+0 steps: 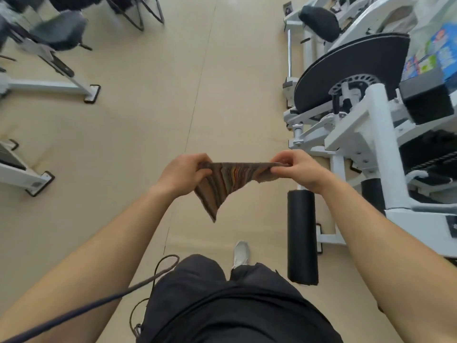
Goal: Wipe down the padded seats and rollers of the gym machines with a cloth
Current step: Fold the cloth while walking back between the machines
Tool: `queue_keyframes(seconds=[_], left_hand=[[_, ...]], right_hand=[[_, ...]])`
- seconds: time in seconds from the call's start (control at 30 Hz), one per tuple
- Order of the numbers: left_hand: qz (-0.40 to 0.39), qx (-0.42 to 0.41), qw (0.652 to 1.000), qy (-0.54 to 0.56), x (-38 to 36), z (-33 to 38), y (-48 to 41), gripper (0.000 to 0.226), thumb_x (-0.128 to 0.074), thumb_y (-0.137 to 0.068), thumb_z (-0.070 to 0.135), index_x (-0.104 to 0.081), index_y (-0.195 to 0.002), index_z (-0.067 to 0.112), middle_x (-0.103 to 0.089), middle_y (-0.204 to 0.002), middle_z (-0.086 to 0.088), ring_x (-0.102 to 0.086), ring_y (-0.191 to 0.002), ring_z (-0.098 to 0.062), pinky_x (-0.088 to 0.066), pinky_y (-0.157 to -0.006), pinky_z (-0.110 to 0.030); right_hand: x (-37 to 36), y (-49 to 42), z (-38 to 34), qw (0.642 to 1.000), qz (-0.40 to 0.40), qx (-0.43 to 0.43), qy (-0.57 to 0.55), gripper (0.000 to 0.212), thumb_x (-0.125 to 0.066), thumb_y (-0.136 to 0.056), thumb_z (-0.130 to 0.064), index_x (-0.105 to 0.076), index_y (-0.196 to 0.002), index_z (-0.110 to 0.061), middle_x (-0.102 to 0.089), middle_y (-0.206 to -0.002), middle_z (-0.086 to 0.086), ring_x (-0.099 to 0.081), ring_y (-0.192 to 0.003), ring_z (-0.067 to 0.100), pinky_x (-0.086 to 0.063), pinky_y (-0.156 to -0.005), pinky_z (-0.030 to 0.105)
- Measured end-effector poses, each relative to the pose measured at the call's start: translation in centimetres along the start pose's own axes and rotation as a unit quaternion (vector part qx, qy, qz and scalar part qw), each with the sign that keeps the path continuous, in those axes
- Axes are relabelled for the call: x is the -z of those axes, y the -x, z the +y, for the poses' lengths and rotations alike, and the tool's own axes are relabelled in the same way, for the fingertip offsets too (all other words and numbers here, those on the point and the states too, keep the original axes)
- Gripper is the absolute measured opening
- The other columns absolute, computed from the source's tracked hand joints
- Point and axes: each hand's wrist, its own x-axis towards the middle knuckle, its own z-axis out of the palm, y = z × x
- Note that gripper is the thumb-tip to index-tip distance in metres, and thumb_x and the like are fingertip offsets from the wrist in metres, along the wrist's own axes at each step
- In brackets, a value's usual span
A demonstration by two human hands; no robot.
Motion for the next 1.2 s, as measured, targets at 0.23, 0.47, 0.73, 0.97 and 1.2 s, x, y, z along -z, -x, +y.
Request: queue_keyframes(seconds=[0.23, 0.47, 0.73, 0.97, 1.2], left_hand=[[0.081, 0.201, 0.942, 0.255, 1.6, 0.6, -9.3, 0.021, -0.078, -0.082, 0.038, -0.07, -0.084, 0.019, -0.067, -0.075, 0.005, -0.06, -0.068, -0.012, -0.043, -0.057, -0.026], [-0.058, 0.228, 0.836, 0.497, 4.9, 3.5, -20.2, 0.011, -0.07, -0.092, 0.018, -0.068, -0.098, 0.009, -0.068, -0.08, -0.008, -0.062, -0.052, -0.011, -0.053, -0.049, -0.02], [-0.109, 0.216, 0.818, 0.523, 13.0, 1.5, -32.5, 0.016, -0.059, -0.095, 0.004, -0.067, -0.107, -0.002, -0.07, -0.098, -0.021, -0.072, -0.074, -0.027, -0.063, -0.069, -0.026], [-0.112, 0.264, 0.795, 0.535, 16.8, 1.7, -42.6, 0.015, -0.058, -0.095, 0.007, -0.067, -0.102, -0.003, -0.073, -0.081, -0.013, -0.07, -0.055, -0.016, -0.055, -0.049, -0.021], [-0.183, 0.221, 0.82, 0.494, 19.5, 3.3, -53.0, 0.021, -0.053, -0.096, 0.022, -0.071, -0.104, 0.017, -0.078, -0.096, 0.0, -0.075, -0.087, -0.017, -0.054, -0.073, -0.028]], right_hand=[[1.5, -7.7, -2.2, 0.951, 0.187, -0.083, -0.233, 0.02, -0.072, -0.09, -0.01, -0.067, -0.107, -0.001, -0.07, -0.1, 0.014, -0.067, -0.093, 0.024, -0.057, -0.073, 0.027], [-1.2, -17.8, -10.5, 0.911, 0.179, -0.049, -0.369, 0.02, -0.076, -0.085, -0.002, -0.068, -0.104, -0.005, -0.073, -0.094, 0.012, -0.072, -0.083, 0.019, -0.058, -0.07, 0.024], [1.1, -28.1, -18.5, 0.957, 0.205, 0.049, -0.2, 0.033, -0.072, -0.084, 0.008, -0.07, -0.099, -0.021, -0.071, -0.085, 0.002, -0.071, -0.073, 0.004, -0.056, -0.069, 0.018], [4.6, -36.1, -21.5, 0.968, 0.236, 0.086, -0.011, 0.049, -0.082, -0.078, -0.011, -0.066, -0.123, -0.022, -0.07, -0.096, -0.01, -0.069, -0.088, 0.005, -0.057, -0.077, 0.016], [13.5, -44.2, -23.4, 0.954, 0.244, 0.093, -0.147, 0.032, -0.072, -0.086, 0.0, -0.068, -0.114, -0.016, -0.071, -0.095, 0.008, -0.07, -0.083, 0.008, -0.059, -0.082, 0.027]])
